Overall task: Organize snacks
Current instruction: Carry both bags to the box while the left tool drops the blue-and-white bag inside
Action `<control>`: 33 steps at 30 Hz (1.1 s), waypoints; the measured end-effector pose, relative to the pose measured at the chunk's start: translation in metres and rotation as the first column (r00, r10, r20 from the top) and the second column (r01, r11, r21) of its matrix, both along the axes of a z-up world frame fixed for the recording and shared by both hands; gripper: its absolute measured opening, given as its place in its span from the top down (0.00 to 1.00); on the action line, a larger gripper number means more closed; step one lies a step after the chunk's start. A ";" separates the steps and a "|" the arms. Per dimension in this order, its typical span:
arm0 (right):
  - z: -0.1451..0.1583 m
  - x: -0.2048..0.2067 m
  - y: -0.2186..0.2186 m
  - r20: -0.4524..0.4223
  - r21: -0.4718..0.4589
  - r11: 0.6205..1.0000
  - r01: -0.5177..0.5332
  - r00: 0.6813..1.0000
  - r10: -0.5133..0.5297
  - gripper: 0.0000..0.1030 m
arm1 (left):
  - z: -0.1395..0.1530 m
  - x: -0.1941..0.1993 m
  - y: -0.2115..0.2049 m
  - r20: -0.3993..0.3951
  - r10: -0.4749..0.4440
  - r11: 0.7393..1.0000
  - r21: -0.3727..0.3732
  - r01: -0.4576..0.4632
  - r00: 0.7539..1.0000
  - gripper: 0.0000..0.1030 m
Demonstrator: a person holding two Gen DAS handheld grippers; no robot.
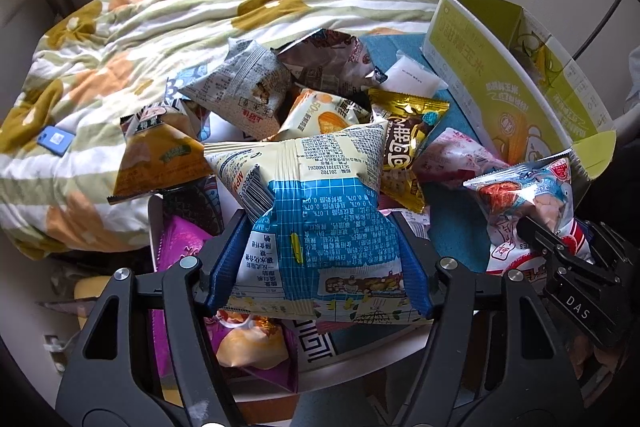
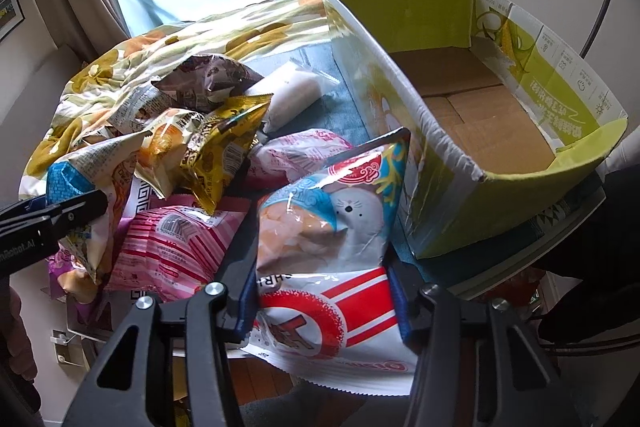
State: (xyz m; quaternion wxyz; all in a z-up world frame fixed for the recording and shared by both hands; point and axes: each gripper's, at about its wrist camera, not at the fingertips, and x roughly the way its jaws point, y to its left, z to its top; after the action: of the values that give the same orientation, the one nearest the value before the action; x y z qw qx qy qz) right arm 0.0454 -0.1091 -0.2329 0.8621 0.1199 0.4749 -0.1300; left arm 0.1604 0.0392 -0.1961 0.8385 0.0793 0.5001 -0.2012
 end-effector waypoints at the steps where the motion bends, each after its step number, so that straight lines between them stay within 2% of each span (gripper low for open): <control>1: 0.005 0.000 0.001 0.005 -0.008 1.000 -0.003 1.000 0.003 0.53 | 0.005 0.000 -0.001 0.010 0.001 1.000 -0.006 0.000 1.000 0.37; 6: 0.036 0.001 0.003 0.052 -0.049 0.999 -0.021 0.998 0.024 0.53 | 0.037 0.005 -0.009 0.060 0.007 0.999 -0.036 -0.005 0.998 0.37; 11: 0.080 0.011 -0.011 0.140 -0.053 0.998 -0.024 0.990 0.032 0.53 | 0.074 0.016 -0.029 0.132 0.008 0.999 -0.051 -0.002 0.991 0.37; 14: 0.104 0.020 -0.025 0.183 -0.064 0.997 -0.039 0.982 0.050 0.53 | 0.098 0.020 -0.051 0.188 0.007 0.999 -0.053 0.003 0.982 0.37; 18: 0.128 0.034 -0.060 0.227 -0.025 0.998 -0.058 0.972 0.063 0.53 | 0.123 0.027 -0.092 0.239 0.015 0.998 -0.067 0.002 0.971 0.37; 20: 0.138 0.042 -0.081 0.239 -0.053 0.996 -0.067 0.968 0.078 0.53 | 0.131 0.031 -0.117 0.247 0.024 0.997 -0.080 -0.005 0.969 0.37; 24: 0.151 0.057 -0.122 0.235 -0.121 0.987 -0.106 0.963 0.132 0.53 | 0.138 0.039 -0.174 0.240 0.031 0.994 -0.106 -0.005 0.970 0.37; 27: 0.153 0.070 -0.159 0.236 -0.120 0.984 -0.135 0.959 0.160 0.53 | 0.135 0.047 -0.220 0.239 0.026 0.994 -0.106 -0.001 0.971 0.37; 33: 0.146 0.094 -0.220 0.214 -0.136 0.978 -0.161 0.959 0.188 0.53 | 0.102 0.068 -0.302 0.199 0.012 0.998 -0.067 0.001 0.980 0.37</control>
State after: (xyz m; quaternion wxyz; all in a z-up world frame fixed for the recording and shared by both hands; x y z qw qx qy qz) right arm 0.1390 -0.3295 -0.0870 0.9241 0.0407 0.3741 -0.0667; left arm 0.2283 -0.2627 -0.0945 0.8871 0.0695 0.4069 -0.2064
